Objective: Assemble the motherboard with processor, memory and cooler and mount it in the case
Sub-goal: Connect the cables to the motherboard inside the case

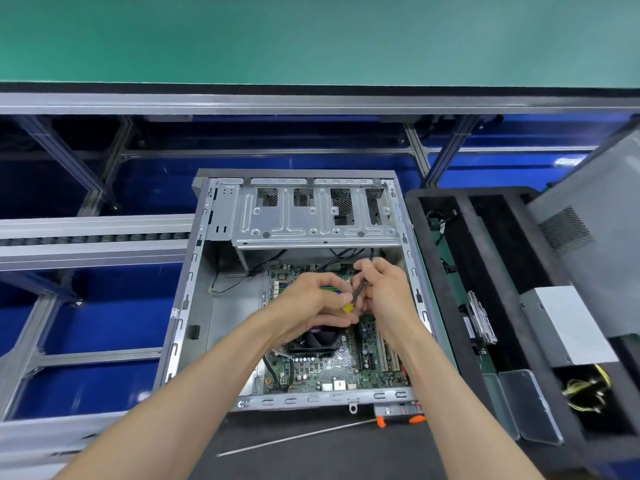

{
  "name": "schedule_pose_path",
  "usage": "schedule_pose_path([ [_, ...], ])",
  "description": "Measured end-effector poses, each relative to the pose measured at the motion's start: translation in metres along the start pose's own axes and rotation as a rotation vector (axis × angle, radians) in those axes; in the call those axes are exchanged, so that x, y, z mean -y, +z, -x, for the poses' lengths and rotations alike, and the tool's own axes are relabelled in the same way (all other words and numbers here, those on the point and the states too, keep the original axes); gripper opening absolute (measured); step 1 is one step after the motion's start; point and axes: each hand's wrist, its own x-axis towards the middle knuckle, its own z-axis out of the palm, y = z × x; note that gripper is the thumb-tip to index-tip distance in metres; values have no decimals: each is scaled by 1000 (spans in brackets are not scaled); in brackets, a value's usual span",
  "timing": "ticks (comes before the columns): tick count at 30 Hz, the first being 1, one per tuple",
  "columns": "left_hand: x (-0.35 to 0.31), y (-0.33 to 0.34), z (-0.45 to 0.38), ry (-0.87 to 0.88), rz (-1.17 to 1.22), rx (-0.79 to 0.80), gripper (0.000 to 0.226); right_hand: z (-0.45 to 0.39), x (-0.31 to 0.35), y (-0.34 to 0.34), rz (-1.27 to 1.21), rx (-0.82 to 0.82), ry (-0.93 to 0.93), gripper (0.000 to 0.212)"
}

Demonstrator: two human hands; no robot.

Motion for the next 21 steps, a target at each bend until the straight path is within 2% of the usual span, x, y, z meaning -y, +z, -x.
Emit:
schedule_pose_path([
  [3,2,-6,-6,14,23,24,34,-1,-1,0,83,-38,-29,23],
  [8,8,-8,-20,215,-158,-152,32,0,-7,0,482,-105,-59,28],
  [9,9,-8,-21,243,-196,-166,33,0,-10,-1,487,-106,-32,29],
  [17,17,-17,-25,264,49,-94,45,-6,-14,-2,-10,-72,132,26],
  [21,18,-17,-25,292,127,-68,45,-9,-13,-2,-129,-36,169,21],
])
